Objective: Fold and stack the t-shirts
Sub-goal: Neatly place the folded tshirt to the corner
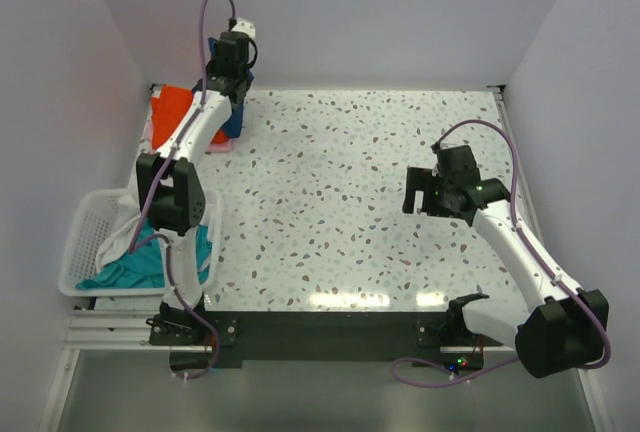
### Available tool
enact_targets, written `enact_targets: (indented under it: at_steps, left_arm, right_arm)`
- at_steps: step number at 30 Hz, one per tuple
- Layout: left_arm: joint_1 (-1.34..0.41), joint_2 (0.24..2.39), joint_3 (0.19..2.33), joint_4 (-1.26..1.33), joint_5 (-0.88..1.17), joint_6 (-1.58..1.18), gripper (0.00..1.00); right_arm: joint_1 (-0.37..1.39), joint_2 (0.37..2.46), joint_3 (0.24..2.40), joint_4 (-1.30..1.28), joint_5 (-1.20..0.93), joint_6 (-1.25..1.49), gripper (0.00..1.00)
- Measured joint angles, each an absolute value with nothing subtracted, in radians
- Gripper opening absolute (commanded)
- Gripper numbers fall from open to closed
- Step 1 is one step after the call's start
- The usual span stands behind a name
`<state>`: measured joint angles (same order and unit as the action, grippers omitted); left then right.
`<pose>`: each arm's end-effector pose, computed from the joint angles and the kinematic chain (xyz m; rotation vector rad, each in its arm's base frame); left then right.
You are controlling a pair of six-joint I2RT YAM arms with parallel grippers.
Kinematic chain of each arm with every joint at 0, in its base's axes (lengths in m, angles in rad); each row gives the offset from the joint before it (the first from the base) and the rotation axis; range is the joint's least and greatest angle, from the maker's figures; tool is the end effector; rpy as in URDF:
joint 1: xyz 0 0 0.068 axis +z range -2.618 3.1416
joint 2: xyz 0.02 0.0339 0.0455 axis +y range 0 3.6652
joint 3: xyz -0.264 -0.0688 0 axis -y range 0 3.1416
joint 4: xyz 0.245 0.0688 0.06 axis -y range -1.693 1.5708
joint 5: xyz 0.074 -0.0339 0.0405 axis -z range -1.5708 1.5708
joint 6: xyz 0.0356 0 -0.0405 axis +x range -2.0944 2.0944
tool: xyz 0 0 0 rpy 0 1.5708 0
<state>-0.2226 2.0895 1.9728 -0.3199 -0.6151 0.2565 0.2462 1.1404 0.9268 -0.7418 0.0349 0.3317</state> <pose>0.4869 -0.0892 0.3303 0.0790 1.9754 0.6363 0.2188 0.0537 0.2706 0.1224 2.5328 0.1872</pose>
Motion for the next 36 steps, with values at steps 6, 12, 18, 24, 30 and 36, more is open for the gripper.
enact_targets:
  at_steps: [6,12,18,24,30,36]
  left_arm:
    - [-0.223,2.067,1.973,-0.322,-0.602,0.257,0.00]
    - [-0.217,2.065,1.973,-0.324,-0.591,0.256,0.00]
    - [-0.190,2.065,1.973,-0.323,-0.576,0.255,0.00]
    - [-0.138,2.072,1.973,-0.321,-0.538,0.254,0.00]
    - [-0.078,2.122,1.973,-0.314,-0.476,0.254,0.00]
    - [-0.038,2.191,1.975,-0.304,-0.452,0.254,0.00]
  right_arm:
    - [0.246,1.140,0.927,-0.742,0.035,0.332,0.99]
    - [0.245,1.140,0.927,-0.742,0.035,0.332,0.99]
    - [0.245,1.140,0.927,-0.742,0.036,0.332,0.99]
    - [0.245,1.141,0.927,-0.743,0.040,0.332,0.99]
    - [0.245,1.141,0.926,-0.745,0.051,0.332,0.99]
    - [0.245,1.141,0.926,-0.746,0.068,0.332,0.99]
